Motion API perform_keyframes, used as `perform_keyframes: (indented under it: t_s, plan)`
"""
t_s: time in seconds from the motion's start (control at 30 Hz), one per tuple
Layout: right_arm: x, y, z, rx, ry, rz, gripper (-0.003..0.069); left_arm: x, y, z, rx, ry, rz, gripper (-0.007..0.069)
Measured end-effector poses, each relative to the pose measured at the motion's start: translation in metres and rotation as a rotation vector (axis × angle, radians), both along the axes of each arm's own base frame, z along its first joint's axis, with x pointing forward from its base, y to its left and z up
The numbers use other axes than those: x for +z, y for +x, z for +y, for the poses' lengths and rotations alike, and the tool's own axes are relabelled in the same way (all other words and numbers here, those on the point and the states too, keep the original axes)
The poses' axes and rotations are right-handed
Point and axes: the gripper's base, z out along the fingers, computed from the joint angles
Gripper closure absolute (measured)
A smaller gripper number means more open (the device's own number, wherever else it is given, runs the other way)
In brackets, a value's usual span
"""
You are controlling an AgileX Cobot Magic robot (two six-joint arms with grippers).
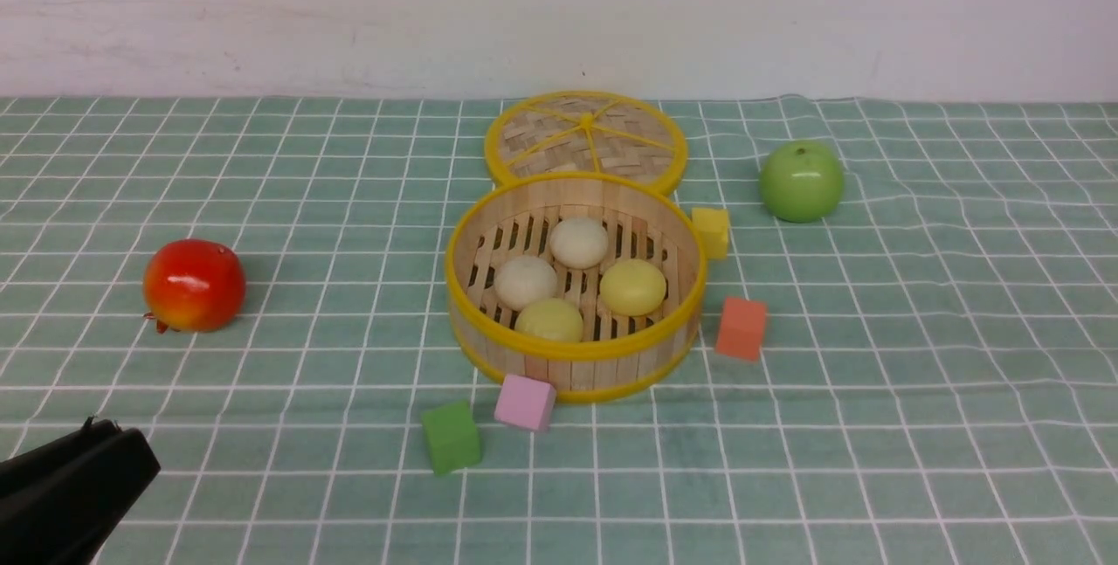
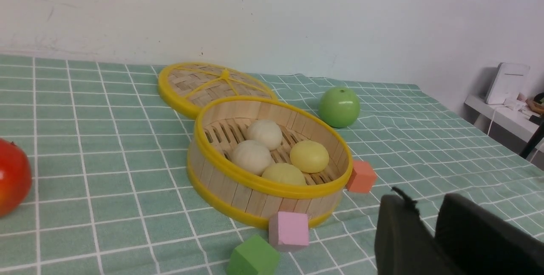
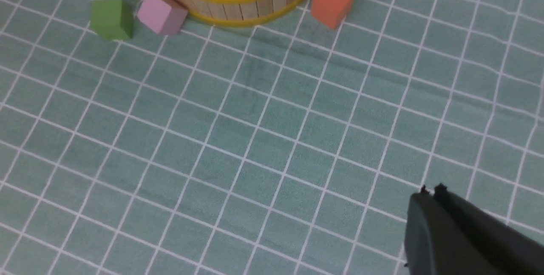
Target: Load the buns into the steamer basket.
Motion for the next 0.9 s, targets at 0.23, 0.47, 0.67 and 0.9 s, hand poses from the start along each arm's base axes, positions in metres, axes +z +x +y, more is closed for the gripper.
perform_keyframes:
  t_s: [0.23,0.47,0.67,0.9]
  plan:
    - [-0.076,-0.045,-0.033,-0.108,0.005,-0.388,0.0675,0.0,0.0,0.0,0.0,0.0,0.0,0.0487]
    - [-0.209,-0.075,-0.047,-0.242,0.005,-0.553,0.0673,0.0,0.0,0.0,0.0,0.0,0.0,0.0478]
    - [-0.253,-0.084,-0.05,-0.304,-0.01,-0.553,0.0673,0.0,0.0,0.0,0.0,0.0,0.0,0.047]
    - [-0.254,-0.084,-0.05,-0.307,0.007,-0.548,0.0669,0.0,0.0,0.0,0.0,0.0,0.0,0.0461]
